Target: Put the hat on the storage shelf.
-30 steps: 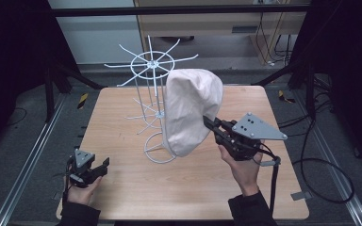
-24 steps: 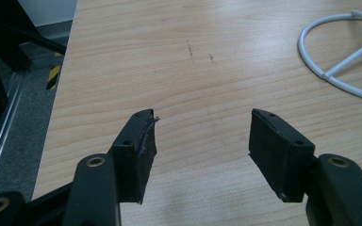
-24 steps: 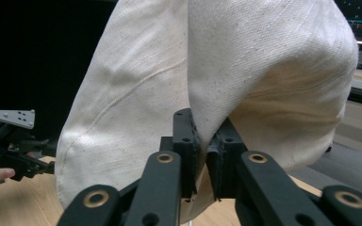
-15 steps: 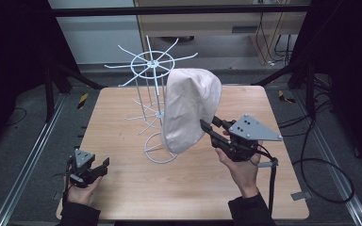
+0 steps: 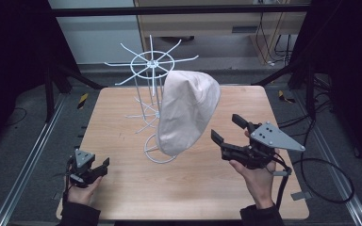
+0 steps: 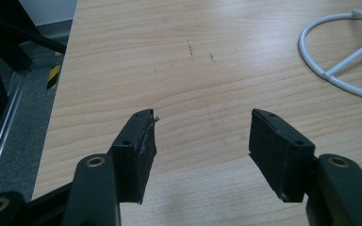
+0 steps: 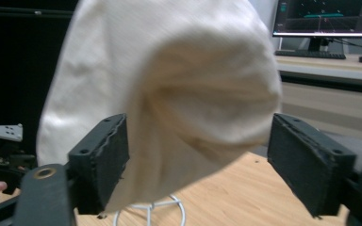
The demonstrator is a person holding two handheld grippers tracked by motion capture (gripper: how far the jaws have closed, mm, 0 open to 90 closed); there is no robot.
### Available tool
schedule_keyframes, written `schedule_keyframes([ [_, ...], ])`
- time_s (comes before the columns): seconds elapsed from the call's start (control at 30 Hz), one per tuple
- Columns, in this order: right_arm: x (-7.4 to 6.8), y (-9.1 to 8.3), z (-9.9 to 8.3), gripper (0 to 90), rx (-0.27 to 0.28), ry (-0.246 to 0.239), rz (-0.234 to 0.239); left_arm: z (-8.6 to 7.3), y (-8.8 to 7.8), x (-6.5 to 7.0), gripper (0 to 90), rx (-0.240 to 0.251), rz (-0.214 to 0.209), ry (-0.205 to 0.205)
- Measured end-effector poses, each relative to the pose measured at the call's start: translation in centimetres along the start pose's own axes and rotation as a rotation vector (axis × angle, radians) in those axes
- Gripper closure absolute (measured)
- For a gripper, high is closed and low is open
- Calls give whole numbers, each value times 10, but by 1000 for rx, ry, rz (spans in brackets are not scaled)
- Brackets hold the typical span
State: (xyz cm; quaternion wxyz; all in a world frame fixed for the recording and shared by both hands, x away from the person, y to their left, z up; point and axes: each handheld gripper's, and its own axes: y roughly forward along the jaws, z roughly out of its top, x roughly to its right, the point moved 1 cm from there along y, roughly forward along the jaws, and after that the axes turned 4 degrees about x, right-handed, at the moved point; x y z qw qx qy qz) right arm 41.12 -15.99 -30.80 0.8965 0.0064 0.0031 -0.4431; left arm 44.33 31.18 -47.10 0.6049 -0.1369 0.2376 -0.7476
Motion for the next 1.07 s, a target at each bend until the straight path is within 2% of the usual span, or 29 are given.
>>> schedule_keyframes([
  [0.17,14,-7,-25,163,-32,13,-22,0,0,-1,410,0,1,-4],
  [0.23,21,-10,-39,153,-62,14,-44,0,0,-1,410,0,1,-4],
  [0.4,36,-15,-64,138,-88,36,-88,0,0,0,411,0,-2,-4],
  [0.5,48,-17,-81,127,-134,31,-136,0,-1,0,416,5,-5,-6],
  [0.73,67,-22,-108,110,-199,45,-198,0,-1,-1,439,7,-13,-8],
  [0.8,70,-24,-115,108,-217,66,-210,0,-1,-1,448,8,-14,-10],
  [0.87,76,-26,-123,106,-240,52,-229,0,-1,0,458,5,-19,-7],
  [1.07,89,-31,-143,107,-304,56,-276,0,-2,-2,509,8,-26,-5],
])
